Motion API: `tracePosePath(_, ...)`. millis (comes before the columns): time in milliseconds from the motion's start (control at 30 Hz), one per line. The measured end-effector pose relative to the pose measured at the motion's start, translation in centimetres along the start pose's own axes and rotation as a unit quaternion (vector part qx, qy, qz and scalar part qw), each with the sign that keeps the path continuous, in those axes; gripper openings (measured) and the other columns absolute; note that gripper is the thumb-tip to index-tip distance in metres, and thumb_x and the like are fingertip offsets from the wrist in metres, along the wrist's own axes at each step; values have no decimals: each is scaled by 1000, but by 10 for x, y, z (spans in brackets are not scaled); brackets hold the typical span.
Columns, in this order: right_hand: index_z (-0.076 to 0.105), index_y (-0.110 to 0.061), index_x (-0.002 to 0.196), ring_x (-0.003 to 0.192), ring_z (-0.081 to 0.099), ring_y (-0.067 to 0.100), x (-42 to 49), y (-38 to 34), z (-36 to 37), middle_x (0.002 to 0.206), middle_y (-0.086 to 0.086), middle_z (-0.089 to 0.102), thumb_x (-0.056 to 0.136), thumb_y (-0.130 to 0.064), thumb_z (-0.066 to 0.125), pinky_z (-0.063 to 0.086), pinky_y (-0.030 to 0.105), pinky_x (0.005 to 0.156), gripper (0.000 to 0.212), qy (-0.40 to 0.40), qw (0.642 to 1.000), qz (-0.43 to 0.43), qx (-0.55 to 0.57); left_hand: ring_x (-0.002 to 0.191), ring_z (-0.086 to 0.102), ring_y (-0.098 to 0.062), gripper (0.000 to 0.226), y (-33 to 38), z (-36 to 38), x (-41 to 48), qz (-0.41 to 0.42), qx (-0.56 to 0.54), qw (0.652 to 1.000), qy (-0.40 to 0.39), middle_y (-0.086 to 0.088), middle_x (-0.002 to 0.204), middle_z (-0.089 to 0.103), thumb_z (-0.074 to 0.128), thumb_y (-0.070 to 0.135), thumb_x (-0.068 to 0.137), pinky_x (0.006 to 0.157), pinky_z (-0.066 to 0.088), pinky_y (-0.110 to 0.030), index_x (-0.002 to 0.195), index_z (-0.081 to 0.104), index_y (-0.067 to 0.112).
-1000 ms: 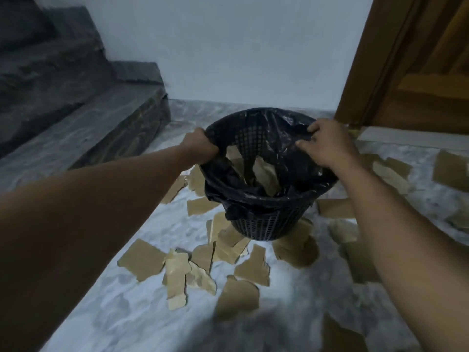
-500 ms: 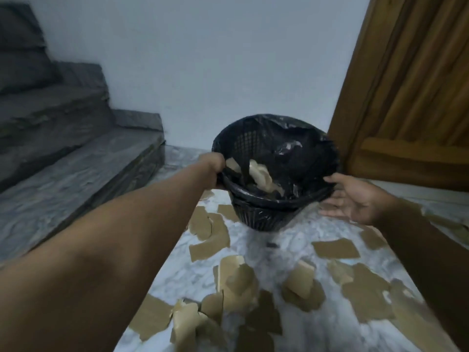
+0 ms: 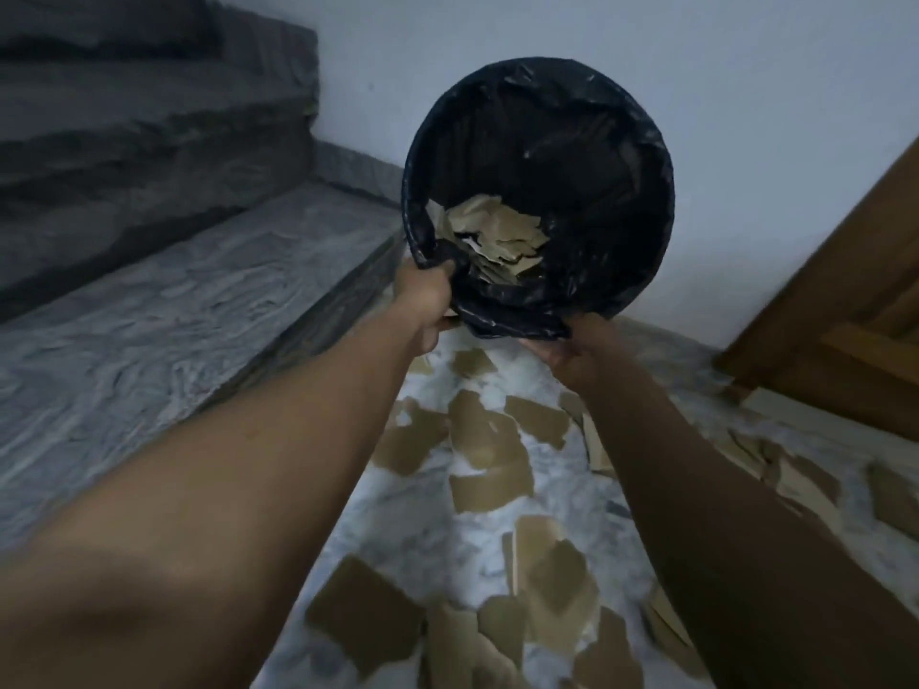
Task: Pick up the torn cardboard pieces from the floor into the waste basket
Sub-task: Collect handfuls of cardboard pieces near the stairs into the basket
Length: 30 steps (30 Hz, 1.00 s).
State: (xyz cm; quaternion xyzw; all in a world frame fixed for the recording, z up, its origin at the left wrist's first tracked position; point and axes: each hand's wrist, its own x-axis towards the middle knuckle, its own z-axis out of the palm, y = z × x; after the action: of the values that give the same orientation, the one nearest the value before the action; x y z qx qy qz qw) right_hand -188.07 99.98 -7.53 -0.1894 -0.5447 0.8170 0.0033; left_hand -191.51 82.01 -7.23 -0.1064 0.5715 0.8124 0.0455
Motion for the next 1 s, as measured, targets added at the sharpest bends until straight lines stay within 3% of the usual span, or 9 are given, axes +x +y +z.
tracePosePath(167, 46, -12, 143, 114, 60, 41, 33, 12, -14, 136, 18, 56, 100, -11, 53, 59, 48, 63, 43, 44, 998, -22, 47, 94, 68, -32, 30, -39, 17, 12, -27, 10, 999, -27, -14, 116, 66, 52, 10, 97, 73, 60, -49, 127, 50, 13)
tracePosePath(300, 41, -13, 146, 119, 55, 44, 56, 12, -42, 143, 20, 50, 103, -13, 46, 59, 51, 60, 44, 91, 995, 8, 35, 102, 65, -31, 66, -58, 44, 14, 3, 88, 993, -80, -7, 133, 56, 51, 17, 93, 81, 59, -48, 147, 20, 37)
tracePosePath(400, 43, -8, 144, 130, 48, 38, 54, 9, -54, 144, 11, 48, 105, -14, 40, 56, 50, 81, 39, 106, 993, 61, -1, 108, 56, -25, 70, -73, 56, 17, 29, 225, 967, -114, 0, 143, 44, 40, 23, 101, 89, 52, -38, 153, -4, 40)
tracePosePath(533, 49, -2, 133, 132, 48, 35, 61, 8, -66, 140, 19, 50, 107, -10, 34, 42, 44, 108, 32, 101, 989, 100, -29, 125, 48, -34, 56, -88, 63, 28, 30, 314, 944, -103, -10, 147, 43, 32, 5, 100, 104, 45, -42, 152, 29, 26)
tracePosePath(600, 52, 1, 126, 118, 61, 36, 62, 4, -67, 129, 22, 56, 106, -12, 38, 56, 37, 90, 28, 92, 990, 97, -37, 125, 49, -37, 56, -89, 68, 33, 39, 321, 941, -98, -14, 142, 47, 34, 1, 97, 102, 44, -43, 148, 36, 25)
tracePosePath(667, 52, 3, 121, 80, 72, 33, 65, -1, -67, 124, 23, 60, 105, -14, 42, 60, 36, 56, 25, 91, 992, 85, -32, 124, 50, -38, 59, -88, 73, 37, 48, 313, 944, -95, -14, 141, 48, 36, -2, 95, 100, 46, -43, 146, 37, 27)
tracePosePath(733, 49, 0, 129, 61, 71, 32, 69, -5, -67, 129, 24, 59, 104, -15, 46, 59, 40, 50, 30, 81, 994, 75, 10, 121, 53, -35, 59, -86, 77, 41, 72, 303, 945, -97, -11, 142, 47, 37, -4, 94, 95, 48, -41, 145, 40, 27)
tracePosePath(833, 50, -10, 129, 84, 69, 32, 70, -9, -71, 127, 20, 57, 102, -22, 51, 60, 48, 63, 30, 45, 995, 69, 61, 116, 56, -28, 57, -84, 82, 43, 98, 286, 946, -114, -7, 137, 51, 37, -7, 94, 90, 51, -33, 143, 43, 22)
tracePosePath(1000, 46, -14, 135, 110, 62, 31, 65, -2, -84, 117, 13, 54, 98, -38, 52, 56, 55, 65, 45, 29, 995, 96, 20, 127, 49, -23, 57, -85, 90, 38, 107, 292, 941, -134, -8, 141, 50, 40, -8, 94, 108, 42, -30, 146, 43, 17)
